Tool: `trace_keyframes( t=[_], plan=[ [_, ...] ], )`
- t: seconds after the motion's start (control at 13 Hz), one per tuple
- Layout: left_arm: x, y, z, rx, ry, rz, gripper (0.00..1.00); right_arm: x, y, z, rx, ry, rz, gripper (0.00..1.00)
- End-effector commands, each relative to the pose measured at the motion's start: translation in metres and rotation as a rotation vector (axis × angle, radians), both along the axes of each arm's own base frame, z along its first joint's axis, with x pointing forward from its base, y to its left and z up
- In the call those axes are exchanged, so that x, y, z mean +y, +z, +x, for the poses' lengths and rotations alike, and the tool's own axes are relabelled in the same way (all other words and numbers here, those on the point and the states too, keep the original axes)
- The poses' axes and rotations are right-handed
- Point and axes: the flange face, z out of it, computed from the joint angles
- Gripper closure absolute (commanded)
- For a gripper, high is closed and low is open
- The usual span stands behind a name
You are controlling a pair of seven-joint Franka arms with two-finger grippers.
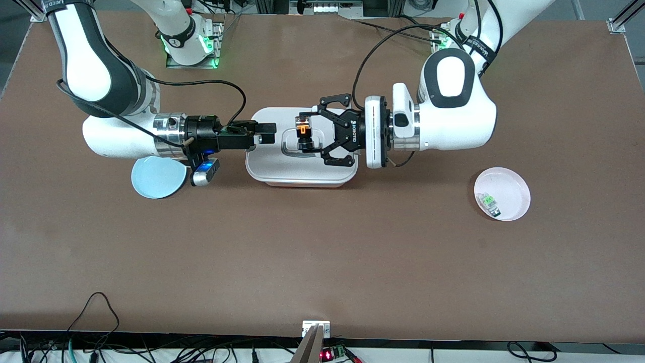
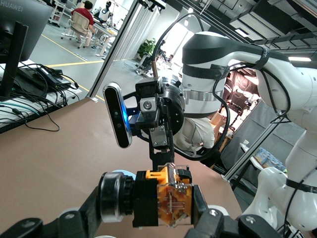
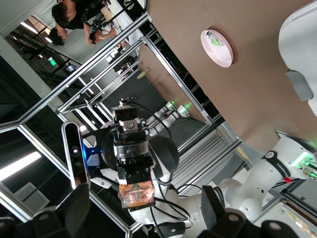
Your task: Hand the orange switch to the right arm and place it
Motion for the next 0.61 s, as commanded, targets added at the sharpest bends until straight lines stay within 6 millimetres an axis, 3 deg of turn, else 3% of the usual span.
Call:
trace_keyframes(
  t=[0.0,0.15,0.54],
  plan=[
    [-0.016,-0.011,-0.007,-0.011,0.034,-0.007,1.00,0.007,-0.003,-0.002,0.035,-0.020,0.033,0.00],
    [-0.025,-0.012,-0.012,-0.006,0.047,-0.009,1.00,0.013,-0.002,-0.004,0.044,-0.019,0.050,0.00],
    [-0.025,-0.012,-0.011,-0.006,0.049,-0.012,1.00,0.021,-0.006,-0.007,0.054,-0.006,0.052,0.00]
  ],
)
